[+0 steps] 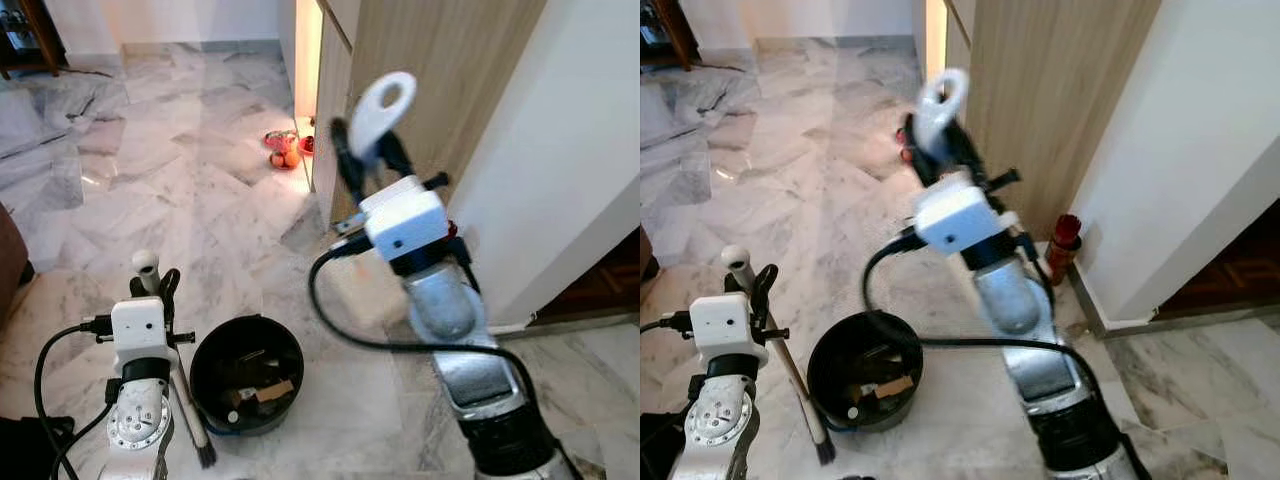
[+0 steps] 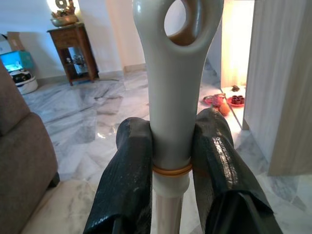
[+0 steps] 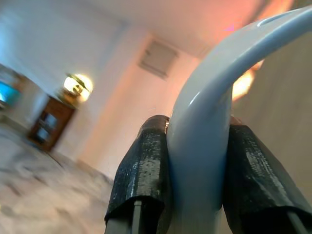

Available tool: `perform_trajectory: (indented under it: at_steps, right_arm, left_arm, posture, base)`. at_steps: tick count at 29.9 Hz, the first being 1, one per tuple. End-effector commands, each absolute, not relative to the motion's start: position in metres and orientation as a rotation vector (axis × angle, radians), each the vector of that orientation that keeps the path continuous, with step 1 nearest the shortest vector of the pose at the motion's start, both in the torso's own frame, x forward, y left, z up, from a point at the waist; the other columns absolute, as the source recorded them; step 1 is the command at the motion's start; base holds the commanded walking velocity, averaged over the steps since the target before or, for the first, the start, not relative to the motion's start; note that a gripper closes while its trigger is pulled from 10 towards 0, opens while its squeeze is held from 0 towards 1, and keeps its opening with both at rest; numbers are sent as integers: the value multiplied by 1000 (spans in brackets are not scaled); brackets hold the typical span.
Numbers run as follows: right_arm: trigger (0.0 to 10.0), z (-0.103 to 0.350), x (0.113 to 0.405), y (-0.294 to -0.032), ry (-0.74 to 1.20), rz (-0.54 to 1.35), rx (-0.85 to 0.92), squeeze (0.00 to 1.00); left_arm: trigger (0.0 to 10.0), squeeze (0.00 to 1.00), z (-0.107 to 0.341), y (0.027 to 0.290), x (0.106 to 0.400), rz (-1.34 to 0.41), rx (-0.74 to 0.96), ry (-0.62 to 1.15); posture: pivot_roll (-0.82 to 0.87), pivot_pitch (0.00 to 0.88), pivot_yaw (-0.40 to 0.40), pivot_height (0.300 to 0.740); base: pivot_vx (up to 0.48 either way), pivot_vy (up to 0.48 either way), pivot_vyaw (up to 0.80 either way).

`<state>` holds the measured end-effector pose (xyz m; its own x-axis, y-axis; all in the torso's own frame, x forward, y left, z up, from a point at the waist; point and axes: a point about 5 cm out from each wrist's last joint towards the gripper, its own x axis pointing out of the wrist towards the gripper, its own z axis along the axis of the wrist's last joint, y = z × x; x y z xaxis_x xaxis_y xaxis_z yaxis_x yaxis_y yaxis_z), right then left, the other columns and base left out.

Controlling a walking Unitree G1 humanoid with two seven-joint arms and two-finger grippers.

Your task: Sweep floor

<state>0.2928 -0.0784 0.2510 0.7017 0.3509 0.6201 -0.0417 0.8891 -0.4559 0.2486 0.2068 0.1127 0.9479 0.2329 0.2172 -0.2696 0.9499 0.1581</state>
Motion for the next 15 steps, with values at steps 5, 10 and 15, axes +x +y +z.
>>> perform_trajectory:
  at_steps: [5,10,15]
  right_arm:
    - [10000,221,307,-109,-614,64,-419,0]
    - [10000,185,314,-132,-460,-23,-371,0]
    - [10000,153,314,-147,-344,-78,-365,0]
  left_arm:
    - [10000,0,121,207,243,249,201,-243]
    - [10000,0,120,209,239,245,207,-236]
    - [10000,0,118,209,235,233,212,-225]
  posture:
    - [167,143,-41,740]
    - [170,134,-36,740]
    - [173,124,-30,740]
  base:
    - [0,0,0]
    - [0,0,0]
    - [0,0,0]
